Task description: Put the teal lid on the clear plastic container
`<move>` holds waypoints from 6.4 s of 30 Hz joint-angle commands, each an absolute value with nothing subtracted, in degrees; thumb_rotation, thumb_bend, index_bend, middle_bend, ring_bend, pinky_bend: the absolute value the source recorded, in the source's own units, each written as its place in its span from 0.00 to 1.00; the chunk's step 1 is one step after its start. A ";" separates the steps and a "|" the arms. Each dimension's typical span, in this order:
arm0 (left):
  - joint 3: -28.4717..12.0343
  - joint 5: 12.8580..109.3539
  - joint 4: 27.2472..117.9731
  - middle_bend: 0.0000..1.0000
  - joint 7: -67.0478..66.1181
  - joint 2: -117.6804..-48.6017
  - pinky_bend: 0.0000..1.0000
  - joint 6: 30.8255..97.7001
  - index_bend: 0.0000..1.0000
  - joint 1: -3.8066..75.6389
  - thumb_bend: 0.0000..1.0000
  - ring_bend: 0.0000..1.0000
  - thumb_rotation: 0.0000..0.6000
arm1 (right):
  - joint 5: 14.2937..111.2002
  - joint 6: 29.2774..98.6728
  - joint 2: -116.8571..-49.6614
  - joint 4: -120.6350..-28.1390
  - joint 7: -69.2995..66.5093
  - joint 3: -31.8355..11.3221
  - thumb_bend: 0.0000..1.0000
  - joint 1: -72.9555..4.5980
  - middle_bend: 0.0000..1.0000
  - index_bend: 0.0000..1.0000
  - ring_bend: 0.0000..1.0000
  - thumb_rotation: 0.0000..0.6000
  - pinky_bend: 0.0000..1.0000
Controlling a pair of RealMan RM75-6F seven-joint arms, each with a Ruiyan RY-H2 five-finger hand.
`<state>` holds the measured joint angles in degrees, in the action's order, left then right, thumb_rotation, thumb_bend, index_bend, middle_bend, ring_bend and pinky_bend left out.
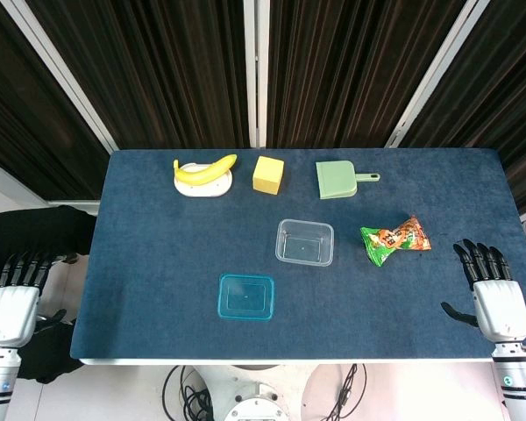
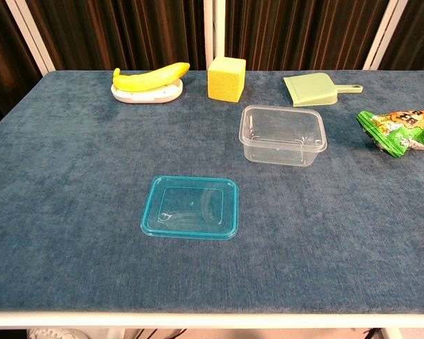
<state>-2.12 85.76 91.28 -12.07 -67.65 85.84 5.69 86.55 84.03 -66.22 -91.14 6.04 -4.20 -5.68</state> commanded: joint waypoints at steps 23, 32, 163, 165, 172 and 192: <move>-1.77 87.92 91.18 0.05 -11.62 -68.97 0.00 87.74 0.08 4.83 0.03 0.00 1.00 | 83.39 66.80 -74.24 -84.55 6.36 -9.55 0.03 -20.69 0.00 0.00 0.00 1.00 0.05; -2.10 87.49 90.87 0.05 -10.90 -68.78 0.00 86.78 0.08 5.35 0.03 0.00 1.00 | 77.54 54.91 -84.25 -75.31 9.63 -12.04 0.03 -30.70 0.00 0.00 0.00 1.00 0.00; 0.88 37.15 106.30 0.30 -50.01 -91.07 0.18 62.92 0.34 59.37 0.25 0.19 1.00 | 82.85 79.53 -67.73 -80.61 -12.43 -6.26 0.03 -12.20 0.00 0.00 0.00 1.00 0.00; 1.70 40.24 107.28 0.30 -48.77 -88.88 0.18 63.24 0.34 58.47 0.25 0.19 1.00 | 83.08 79.91 -67.43 -81.10 -12.21 -6.26 0.03 -12.03 0.00 0.00 0.00 1.00 0.00; 2.61 54.59 107.36 0.30 -38.43 -79.21 0.14 60.79 0.34 55.57 0.25 0.19 1.00 | 83.80 81.96 -66.14 -82.98 -10.92 -6.41 0.03 -11.06 0.00 0.00 0.00 1.00 0.00; -7.34 73.47 66.97 0.27 -7.35 -86.87 0.06 28.29 0.35 70.93 0.29 0.14 1.00 | 83.60 86.17 -62.65 -91.55 -3.50 -5.77 0.03 -7.09 0.00 0.00 0.00 1.00 0.00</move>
<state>-6.54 70.76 70.67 -10.65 -84.54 31.52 68.60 83.71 86.11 -62.72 -91.38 -3.66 -5.79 -7.21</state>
